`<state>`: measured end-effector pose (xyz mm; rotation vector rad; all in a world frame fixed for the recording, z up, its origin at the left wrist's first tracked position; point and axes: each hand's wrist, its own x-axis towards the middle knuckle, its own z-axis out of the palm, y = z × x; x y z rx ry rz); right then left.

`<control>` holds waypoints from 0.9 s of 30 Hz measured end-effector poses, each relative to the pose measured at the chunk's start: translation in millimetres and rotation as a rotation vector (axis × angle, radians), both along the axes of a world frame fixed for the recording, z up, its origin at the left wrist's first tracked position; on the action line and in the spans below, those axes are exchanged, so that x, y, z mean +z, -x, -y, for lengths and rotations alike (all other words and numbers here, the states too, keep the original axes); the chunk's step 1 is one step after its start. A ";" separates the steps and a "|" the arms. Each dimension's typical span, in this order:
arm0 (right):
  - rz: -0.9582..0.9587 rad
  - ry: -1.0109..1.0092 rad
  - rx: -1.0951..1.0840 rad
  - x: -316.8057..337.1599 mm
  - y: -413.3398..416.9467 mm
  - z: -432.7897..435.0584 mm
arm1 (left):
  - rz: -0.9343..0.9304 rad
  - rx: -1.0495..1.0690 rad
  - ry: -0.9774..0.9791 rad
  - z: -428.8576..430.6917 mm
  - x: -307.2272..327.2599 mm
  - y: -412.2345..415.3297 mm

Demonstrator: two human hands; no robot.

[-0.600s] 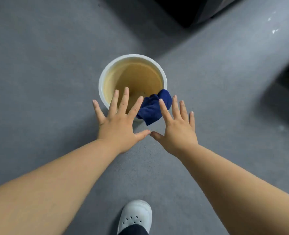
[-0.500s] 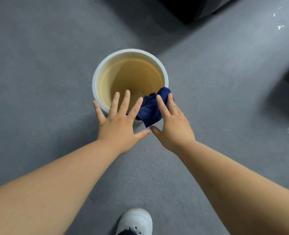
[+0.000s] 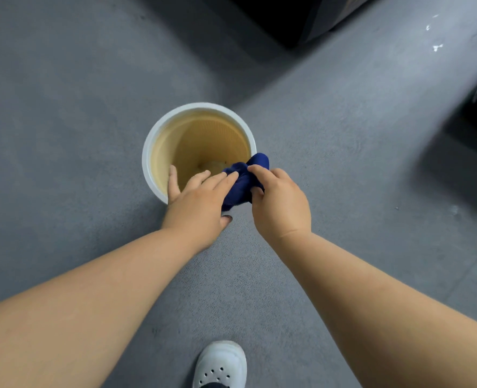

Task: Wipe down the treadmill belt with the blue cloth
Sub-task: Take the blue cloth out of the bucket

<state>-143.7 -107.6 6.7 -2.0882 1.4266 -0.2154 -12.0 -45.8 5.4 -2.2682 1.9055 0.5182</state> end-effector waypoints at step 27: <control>1.181 -0.421 -0.833 673.5 346.3 75.7 | -1.025 -0.103 0.015 202.9 721.0 300.5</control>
